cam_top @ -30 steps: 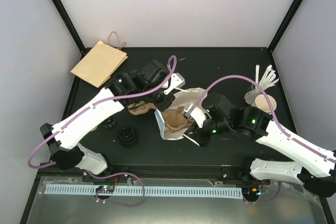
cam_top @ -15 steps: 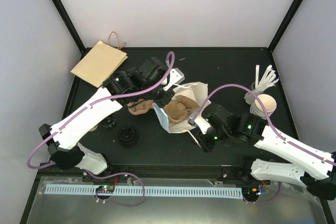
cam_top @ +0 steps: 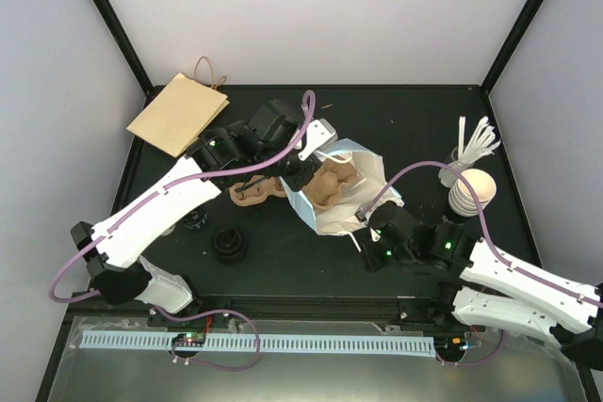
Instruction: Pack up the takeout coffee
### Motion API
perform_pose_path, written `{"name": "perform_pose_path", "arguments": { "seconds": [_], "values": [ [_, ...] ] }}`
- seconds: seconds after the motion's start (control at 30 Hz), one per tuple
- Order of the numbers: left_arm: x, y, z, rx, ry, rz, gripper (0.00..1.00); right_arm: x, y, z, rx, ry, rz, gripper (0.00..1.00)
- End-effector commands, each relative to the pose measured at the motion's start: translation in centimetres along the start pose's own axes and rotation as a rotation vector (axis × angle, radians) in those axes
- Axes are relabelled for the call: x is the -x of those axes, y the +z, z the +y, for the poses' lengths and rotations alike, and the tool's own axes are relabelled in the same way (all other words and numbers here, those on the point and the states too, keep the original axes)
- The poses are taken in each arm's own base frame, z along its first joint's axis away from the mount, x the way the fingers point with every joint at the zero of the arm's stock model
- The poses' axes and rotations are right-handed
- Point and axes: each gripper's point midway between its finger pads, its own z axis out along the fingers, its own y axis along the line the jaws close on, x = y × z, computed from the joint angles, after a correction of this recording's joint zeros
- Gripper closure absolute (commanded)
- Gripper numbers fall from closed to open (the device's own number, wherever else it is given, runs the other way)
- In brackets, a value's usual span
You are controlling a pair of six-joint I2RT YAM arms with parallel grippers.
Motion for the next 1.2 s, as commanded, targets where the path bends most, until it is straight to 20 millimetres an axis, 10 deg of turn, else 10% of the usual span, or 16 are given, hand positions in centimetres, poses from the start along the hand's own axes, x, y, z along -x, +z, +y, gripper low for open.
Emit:
{"name": "perform_pose_path", "arguments": {
  "seconds": [0.0,0.43,0.7,0.9,1.17],
  "values": [
    [1.5,0.1,-1.3,-0.066,0.017,-0.076,0.98,1.4,1.1,0.3,0.040,0.134,-0.108,0.98],
    [4.5,2.0,-3.6,-0.167,0.123,-0.185,0.98,-1.8,4.3,-0.6,-0.007,0.192,-0.138,0.99],
    [1.7,6.5,-3.5,-0.174,0.109,-0.080,0.98,-3.1,5.3,-0.6,-0.032,0.198,-0.093,0.92],
    [0.3,8.3,-3.9,-0.195,0.076,-0.025,0.98,-2.8,3.9,-1.6,-0.069,0.222,-0.124,0.87],
    [4.6,6.7,-5.0,-0.218,0.138,-0.168,0.99,-1.0,-0.2,-2.1,-0.079,0.243,-0.212,0.87]
  ]
}}
